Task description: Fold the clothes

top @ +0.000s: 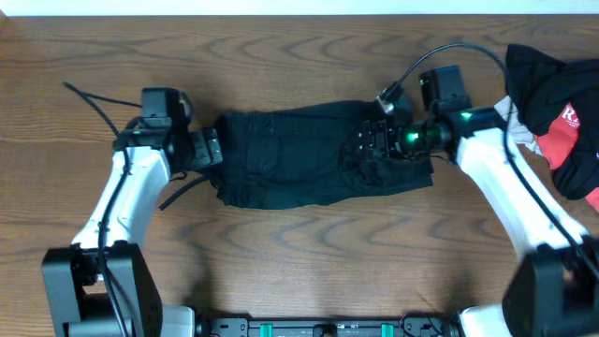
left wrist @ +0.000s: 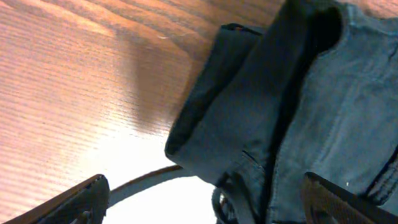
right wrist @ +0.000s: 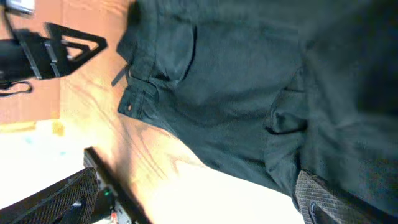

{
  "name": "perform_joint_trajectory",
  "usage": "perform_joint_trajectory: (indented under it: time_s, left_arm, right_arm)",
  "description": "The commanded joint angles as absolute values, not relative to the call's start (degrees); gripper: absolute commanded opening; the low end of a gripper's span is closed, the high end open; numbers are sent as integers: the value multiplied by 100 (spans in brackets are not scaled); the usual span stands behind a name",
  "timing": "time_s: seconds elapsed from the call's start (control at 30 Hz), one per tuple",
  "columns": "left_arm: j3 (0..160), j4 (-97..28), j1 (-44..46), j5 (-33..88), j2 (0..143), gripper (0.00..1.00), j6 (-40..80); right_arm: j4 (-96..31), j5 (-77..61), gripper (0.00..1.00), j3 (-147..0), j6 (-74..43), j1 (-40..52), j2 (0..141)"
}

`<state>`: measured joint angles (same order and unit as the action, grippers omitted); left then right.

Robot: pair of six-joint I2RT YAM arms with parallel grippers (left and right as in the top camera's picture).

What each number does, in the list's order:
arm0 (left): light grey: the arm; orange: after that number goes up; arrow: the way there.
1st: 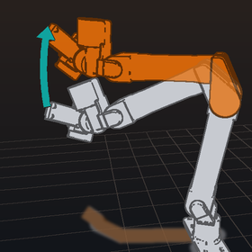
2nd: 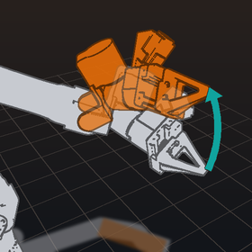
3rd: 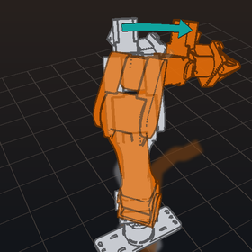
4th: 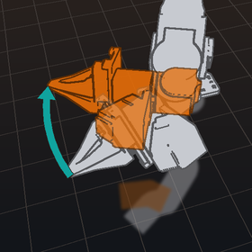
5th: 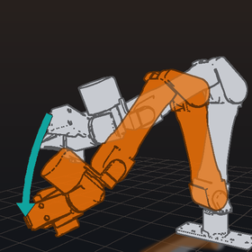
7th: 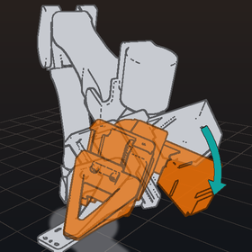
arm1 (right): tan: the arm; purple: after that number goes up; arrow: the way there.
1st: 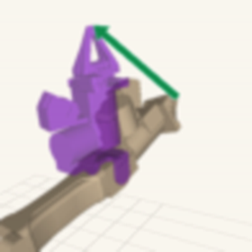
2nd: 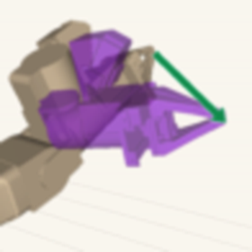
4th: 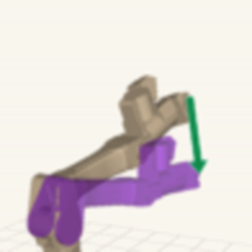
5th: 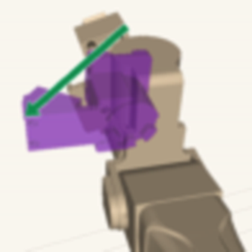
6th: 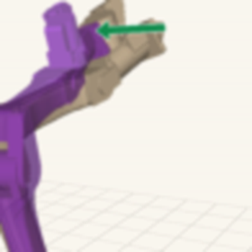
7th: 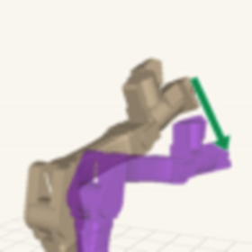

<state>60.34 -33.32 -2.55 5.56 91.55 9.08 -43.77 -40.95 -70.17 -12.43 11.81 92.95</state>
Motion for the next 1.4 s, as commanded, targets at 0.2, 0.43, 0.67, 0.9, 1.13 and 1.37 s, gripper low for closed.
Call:
perform_joint_trajectory:
  time_s: [0.2,0.43,0.67,0.9,1.13,1.37]
  left_arm:
    - [6012,-3107,-353,1778,10018,98,561]
    - [6012,-3068,-353,1778,10575,98,556]
    - [6012,-3050,-353,1929,10718,98,355]
    - [6014,-2801,-357,1664,10715,98,211]
    - [6018,-2569,-364,1151,10715,98,217]
    - [6025,-2370,-440,696,10715,98,266]
  right_arm:
    - [-4611,-3581,99,-7120,-1127,1142,8608]
    - [-4770,-3398,99,-7120,-1107,1142,8615]
    - [-4814,-3096,99,-7120,-1105,1142,8615]
    - [-4965,-2998,99,-7120,-1017,1142,8615]
    - [-5103,-2974,99,-7118,-952,1142,8615]
    - [-5109,-2971,99,-7120,-910,1142,8615]
